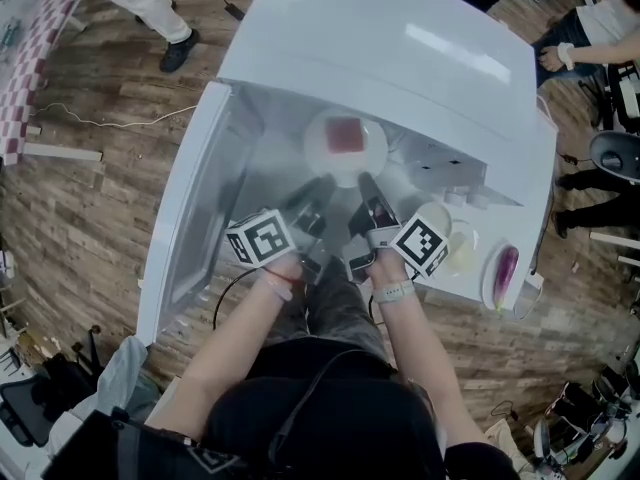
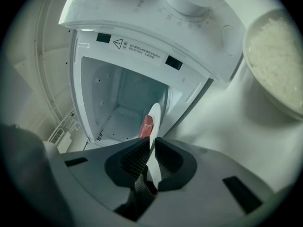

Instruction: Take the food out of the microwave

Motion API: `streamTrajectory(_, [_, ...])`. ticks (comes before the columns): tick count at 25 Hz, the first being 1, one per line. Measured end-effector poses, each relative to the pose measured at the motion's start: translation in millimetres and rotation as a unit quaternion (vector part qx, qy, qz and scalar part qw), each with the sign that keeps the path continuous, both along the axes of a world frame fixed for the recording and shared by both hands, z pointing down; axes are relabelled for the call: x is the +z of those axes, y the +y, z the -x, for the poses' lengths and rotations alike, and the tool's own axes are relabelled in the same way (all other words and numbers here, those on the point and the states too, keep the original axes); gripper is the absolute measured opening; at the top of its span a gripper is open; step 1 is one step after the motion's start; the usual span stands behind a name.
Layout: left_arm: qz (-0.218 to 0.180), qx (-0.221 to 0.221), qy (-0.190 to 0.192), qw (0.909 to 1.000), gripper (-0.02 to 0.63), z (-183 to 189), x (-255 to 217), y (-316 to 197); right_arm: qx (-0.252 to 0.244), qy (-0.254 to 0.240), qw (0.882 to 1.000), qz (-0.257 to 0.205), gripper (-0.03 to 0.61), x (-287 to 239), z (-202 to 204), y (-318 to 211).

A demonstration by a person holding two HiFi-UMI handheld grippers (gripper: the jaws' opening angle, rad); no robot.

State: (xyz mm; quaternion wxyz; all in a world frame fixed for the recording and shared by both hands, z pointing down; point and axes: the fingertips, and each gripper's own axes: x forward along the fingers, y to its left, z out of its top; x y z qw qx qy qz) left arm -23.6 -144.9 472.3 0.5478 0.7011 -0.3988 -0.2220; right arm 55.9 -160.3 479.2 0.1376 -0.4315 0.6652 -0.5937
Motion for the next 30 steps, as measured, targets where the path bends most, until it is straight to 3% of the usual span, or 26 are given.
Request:
streamTrajectory(7, [0.025,-0.004,0.008,0.9996,0.064,-2.3,7.7,0.6,-0.012,0.000,1.000,0.003,0.052,1.8,-4.3,7.0])
streamTrajectory(21, [0.010,-0.027,-0.017,0.9994,0.058,-10.5,8.4,16.7,-0.065,0.042,0.996,-0.034,0.054,1.3,-9.3,17.6])
streamTrajectory(30, [0.008,-0.037,-0.023,0.9990,0.058,-6.2,17.7,31.6,-0.077,0.041,0.995,-0.037,0.054,7.5,-5.2,28.7])
